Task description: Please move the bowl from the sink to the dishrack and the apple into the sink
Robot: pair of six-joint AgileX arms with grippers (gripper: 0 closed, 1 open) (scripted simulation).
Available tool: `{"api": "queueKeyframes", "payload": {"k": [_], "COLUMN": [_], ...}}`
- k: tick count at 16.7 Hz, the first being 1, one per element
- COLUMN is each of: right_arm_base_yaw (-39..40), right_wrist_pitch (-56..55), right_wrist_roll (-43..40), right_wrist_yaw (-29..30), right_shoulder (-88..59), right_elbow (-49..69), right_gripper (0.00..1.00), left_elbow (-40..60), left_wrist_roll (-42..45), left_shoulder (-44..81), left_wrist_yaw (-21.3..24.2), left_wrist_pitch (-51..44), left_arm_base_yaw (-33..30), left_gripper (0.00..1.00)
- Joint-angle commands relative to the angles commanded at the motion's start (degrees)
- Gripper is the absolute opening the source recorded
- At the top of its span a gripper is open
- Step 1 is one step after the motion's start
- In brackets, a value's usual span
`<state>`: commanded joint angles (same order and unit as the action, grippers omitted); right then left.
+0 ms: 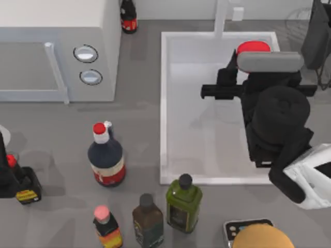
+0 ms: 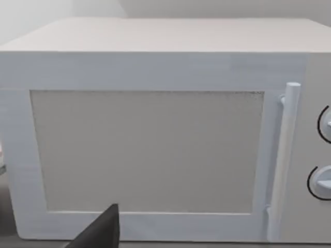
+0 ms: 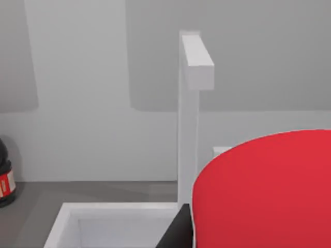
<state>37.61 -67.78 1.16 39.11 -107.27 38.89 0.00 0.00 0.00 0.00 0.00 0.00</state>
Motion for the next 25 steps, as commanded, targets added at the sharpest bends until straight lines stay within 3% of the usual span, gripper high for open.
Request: {"api": "queueKeyframes", "payload": {"k": [6, 13, 25], "right_arm_base_yaw": [-0.3, -0.4, -0.4], "right_wrist_pitch": [-21.1, -24.6, -24.6], "right_wrist_roll": [-0.2, -0.2, -0.2], "right_wrist_yaw": [0.2, 0.1, 0.1], "right_shoulder": [-17.1, -20.6, -20.6], "right_elbow": [-3.2, -4.0, -4.0], "right_gripper": [0.00, 0.00, 0.90], "left_elbow": [0.0, 0.0, 0.0], "left_wrist_roll": [0.0, 0.0, 0.0], "left_shoulder": [0.0, 0.0, 0.0], "left_wrist_yaw": [0.0, 0.0, 0.0], "left_wrist_pitch": [0.0, 0.0, 0.0], "left_arm_base_yaw": [0.0, 0.0, 0.0], "left_gripper": [1.00, 1.00, 1.00]}}
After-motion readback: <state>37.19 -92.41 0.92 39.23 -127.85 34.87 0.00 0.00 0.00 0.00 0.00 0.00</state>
